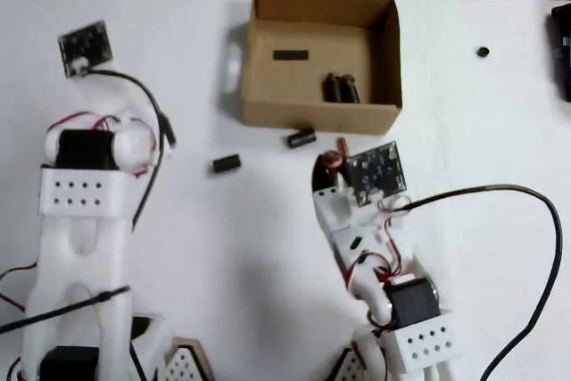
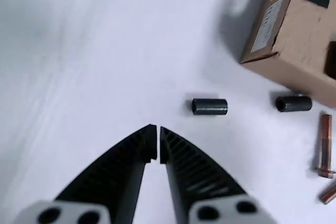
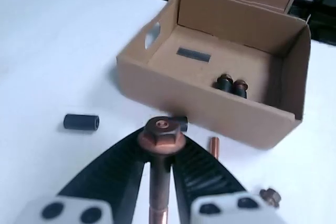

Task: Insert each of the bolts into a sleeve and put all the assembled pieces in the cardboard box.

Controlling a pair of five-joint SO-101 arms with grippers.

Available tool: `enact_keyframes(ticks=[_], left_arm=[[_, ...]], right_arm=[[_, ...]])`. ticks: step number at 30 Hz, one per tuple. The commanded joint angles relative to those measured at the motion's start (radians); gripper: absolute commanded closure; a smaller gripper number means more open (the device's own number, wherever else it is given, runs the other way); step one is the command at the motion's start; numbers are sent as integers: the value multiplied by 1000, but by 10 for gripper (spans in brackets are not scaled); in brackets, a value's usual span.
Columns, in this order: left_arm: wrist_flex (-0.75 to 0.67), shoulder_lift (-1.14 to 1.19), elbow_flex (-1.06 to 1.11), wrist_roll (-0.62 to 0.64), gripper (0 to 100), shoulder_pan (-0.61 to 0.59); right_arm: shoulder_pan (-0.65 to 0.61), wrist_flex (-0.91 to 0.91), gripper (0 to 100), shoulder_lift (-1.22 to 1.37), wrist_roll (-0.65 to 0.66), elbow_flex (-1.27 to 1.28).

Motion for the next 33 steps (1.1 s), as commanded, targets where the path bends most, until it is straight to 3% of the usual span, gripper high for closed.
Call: enact_keyframes(ticks=[1,12,24,33], left_arm=[[6,-31,48,-68,978,-18],[0,-31,199,-118,978,-89],[0,-31,229,-120,978,-84],[0,-29,231,-121,978,-84]], right_arm=[[4,27,979,124,0,-63],[24,194,979,796,-9,-454],[15,131,971,1125,-2,-517],[15,133,746,1147,-9,-522]])
